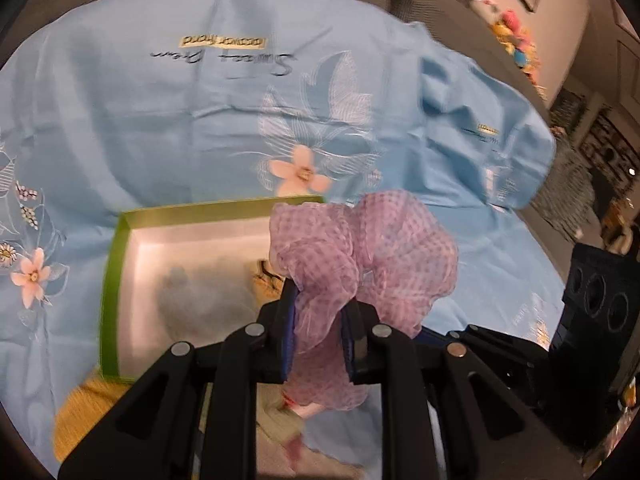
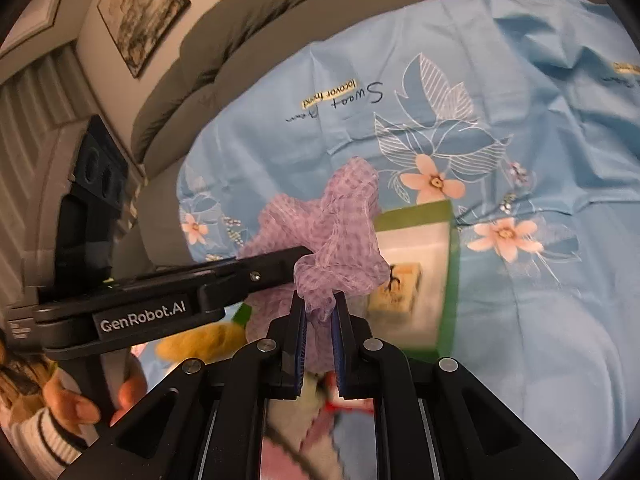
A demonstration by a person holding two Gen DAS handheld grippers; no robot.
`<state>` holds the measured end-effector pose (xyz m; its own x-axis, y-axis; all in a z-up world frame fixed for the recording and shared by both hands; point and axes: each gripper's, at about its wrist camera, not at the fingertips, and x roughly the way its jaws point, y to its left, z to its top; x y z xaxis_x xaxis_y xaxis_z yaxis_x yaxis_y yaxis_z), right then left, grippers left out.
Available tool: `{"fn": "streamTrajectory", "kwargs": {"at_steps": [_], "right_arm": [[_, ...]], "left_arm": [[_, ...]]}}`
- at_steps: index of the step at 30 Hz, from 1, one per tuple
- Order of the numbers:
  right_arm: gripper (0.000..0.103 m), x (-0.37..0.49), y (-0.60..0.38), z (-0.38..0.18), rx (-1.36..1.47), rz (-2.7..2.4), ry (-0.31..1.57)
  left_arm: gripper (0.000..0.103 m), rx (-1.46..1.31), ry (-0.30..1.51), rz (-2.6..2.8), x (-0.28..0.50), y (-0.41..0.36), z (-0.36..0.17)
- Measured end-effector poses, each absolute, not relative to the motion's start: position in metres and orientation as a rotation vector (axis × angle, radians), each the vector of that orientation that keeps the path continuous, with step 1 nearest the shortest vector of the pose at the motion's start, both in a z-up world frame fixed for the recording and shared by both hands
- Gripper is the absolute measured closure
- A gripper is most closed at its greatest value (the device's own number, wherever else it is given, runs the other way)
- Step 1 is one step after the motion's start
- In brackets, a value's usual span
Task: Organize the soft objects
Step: 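Lower the purple puff into the green box and open both grippers, then withdraw both grippers from the box toward the pink-grey towel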
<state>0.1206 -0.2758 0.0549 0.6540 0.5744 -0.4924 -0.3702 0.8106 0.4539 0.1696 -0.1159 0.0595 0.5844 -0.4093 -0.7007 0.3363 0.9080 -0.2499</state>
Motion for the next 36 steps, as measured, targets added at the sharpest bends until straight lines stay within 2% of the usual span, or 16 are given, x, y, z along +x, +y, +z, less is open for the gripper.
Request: {"fn": "streamTrajectory", "kwargs": {"at_steps": [8,9,10,11,12,13,15,17,23,26,36], "right_arm": [[0.091,0.191,-0.244,0.018,0.275,0.489,0.764],[0.091,0.198,-0.243,0.012,0.274,0.479,0.783],[0.086,0.203,-0.241,0.008,0.274,0.47,0.796],[0.081,0.208,-0.24,0.003,0.27,0.457,0.817],[0.067,0.213,-0.238,-0.002,0.261,0.442,0.841],[0.051,0.217,-0.236,-0.005,0.249,0.424,0.859],[0.045,0.219,-0.234,-0.01,0.223,0.393,0.875],[0.045,0.215,-0.235,-0.009,0.205,0.394,0.861],[0.044,0.188,-0.248,0.0,0.189,0.381,0.813],[0.044,0.167,-0.254,0.005,0.192,0.368,0.785],[0.038,0.098,-0.267,0.009,0.237,0.407,0.781]], "left_arm": [[0.081,-0.111,0.96,-0.323,0.233,-0.105,0.019],[0.077,-0.123,0.972,-0.315,0.238,-0.103,0.014],[0.073,-0.13,0.982,-0.302,0.242,-0.101,0.01],[0.065,-0.133,0.99,-0.291,0.245,-0.099,0.007],[0.054,-0.133,0.998,-0.284,0.247,-0.096,0.004],[0.048,-0.134,1.003,-0.279,0.248,-0.095,0.004],[0.028,-0.138,1.005,-0.273,0.249,-0.092,0.004],[0.021,-0.147,1.008,-0.274,0.246,-0.088,0.006],[0.013,-0.174,1.027,-0.291,0.233,-0.083,0.018],[0.006,-0.166,1.014,-0.298,0.216,-0.081,0.028],[0.001,-0.156,0.988,-0.324,0.153,-0.072,0.042]]}}
